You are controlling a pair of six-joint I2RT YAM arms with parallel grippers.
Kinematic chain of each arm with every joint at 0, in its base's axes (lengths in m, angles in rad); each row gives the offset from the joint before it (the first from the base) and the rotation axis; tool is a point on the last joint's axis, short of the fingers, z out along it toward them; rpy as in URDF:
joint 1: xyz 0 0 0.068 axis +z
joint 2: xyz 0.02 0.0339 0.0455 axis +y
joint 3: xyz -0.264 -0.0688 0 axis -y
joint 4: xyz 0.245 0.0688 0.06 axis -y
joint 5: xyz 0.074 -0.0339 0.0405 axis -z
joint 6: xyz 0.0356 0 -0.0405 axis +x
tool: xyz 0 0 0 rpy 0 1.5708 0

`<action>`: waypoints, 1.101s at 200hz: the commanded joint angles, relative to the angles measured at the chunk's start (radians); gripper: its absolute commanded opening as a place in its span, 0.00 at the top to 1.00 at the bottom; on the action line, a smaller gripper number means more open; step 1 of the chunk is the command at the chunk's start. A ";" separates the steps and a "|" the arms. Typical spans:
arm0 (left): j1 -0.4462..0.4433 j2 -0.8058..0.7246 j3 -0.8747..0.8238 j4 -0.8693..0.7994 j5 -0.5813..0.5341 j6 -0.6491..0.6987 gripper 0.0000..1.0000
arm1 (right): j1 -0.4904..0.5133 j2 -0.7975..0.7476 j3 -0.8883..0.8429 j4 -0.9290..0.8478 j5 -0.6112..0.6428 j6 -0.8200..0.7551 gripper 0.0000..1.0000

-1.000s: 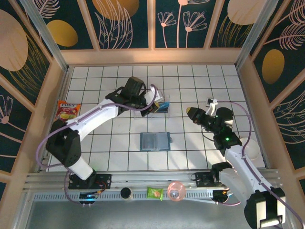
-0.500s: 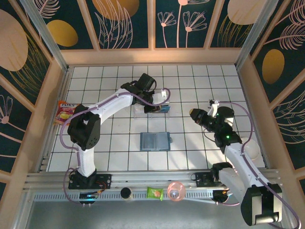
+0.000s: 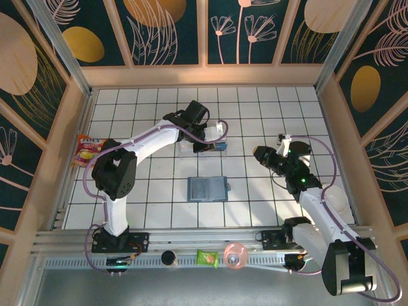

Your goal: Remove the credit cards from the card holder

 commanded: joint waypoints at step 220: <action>-0.003 0.118 0.055 -0.009 -0.036 -0.030 1.00 | -0.013 0.030 -0.005 0.051 -0.034 -0.011 0.82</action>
